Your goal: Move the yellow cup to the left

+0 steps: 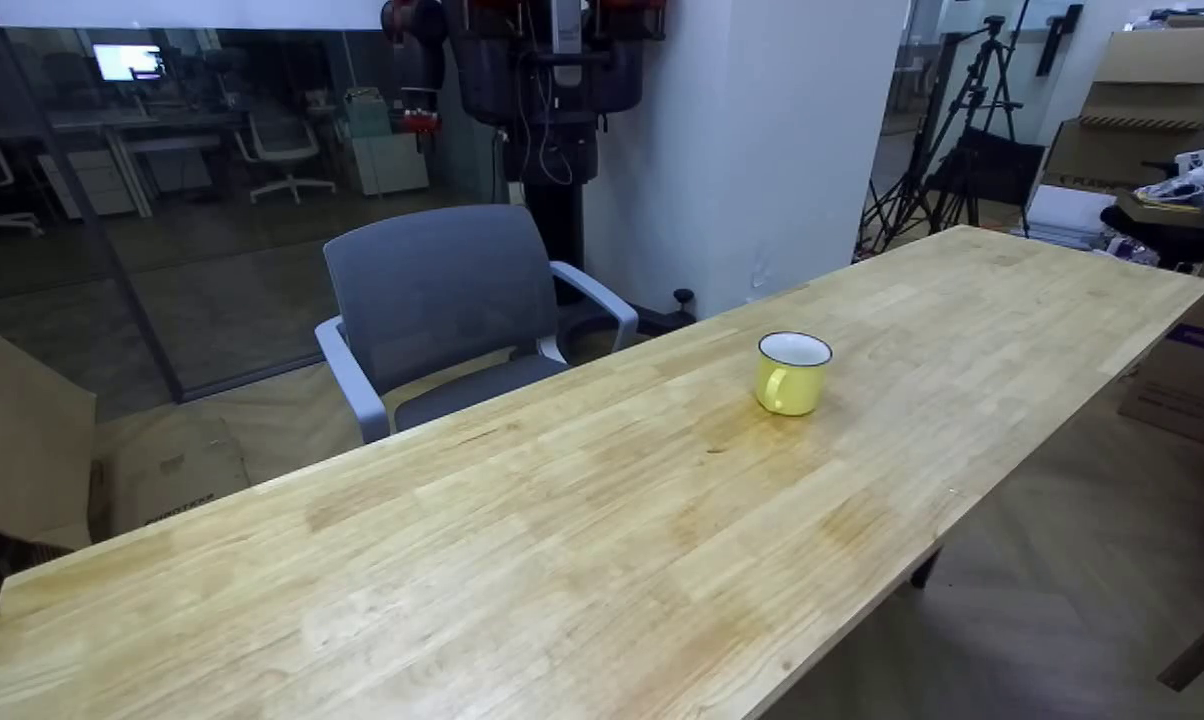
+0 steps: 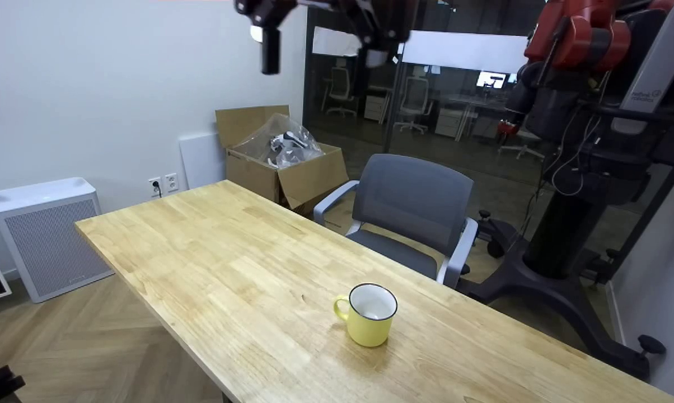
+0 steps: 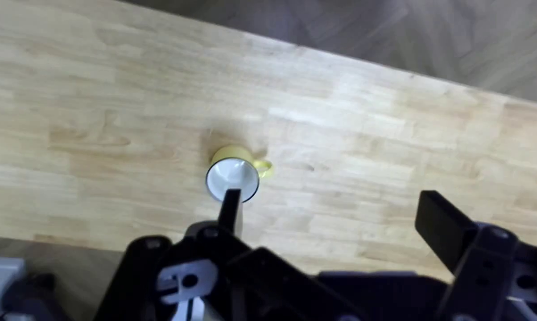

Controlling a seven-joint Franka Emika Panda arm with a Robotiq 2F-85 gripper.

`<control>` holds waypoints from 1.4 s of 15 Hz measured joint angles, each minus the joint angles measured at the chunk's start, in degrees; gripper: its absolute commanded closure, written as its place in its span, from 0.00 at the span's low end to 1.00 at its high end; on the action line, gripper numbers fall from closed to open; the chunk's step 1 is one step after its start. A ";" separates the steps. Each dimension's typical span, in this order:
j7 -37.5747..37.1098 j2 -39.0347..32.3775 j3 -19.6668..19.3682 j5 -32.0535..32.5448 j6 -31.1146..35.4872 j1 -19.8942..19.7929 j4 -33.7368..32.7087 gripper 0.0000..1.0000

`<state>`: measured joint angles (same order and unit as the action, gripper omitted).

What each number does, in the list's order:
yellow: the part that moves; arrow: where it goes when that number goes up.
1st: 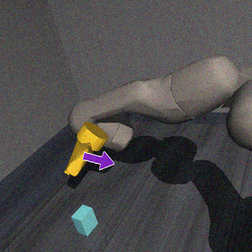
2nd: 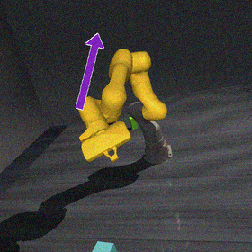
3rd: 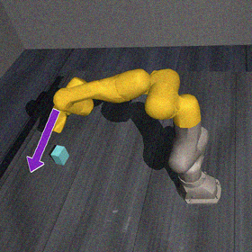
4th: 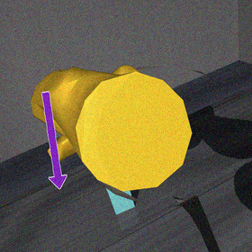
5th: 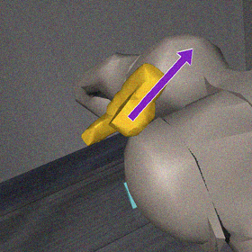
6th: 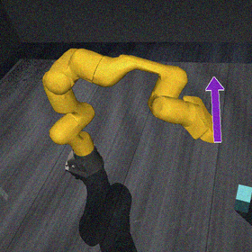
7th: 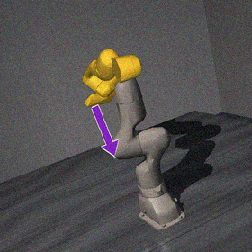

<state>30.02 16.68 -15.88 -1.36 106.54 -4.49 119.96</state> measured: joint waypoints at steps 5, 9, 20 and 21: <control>-0.58 -9.89 -0.49 -0.78 24.77 -2.64 0.40 0.00; -0.59 -21.38 1.07 -3.91 29.90 -3.00 -2.82 0.00; -0.99 -30.08 5.71 -3.00 27.29 -5.21 -8.35 0.00; -0.98 -31.67 6.32 -3.00 26.28 -5.32 -9.58 0.00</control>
<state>29.04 -14.99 -9.55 -4.37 132.82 -9.81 110.37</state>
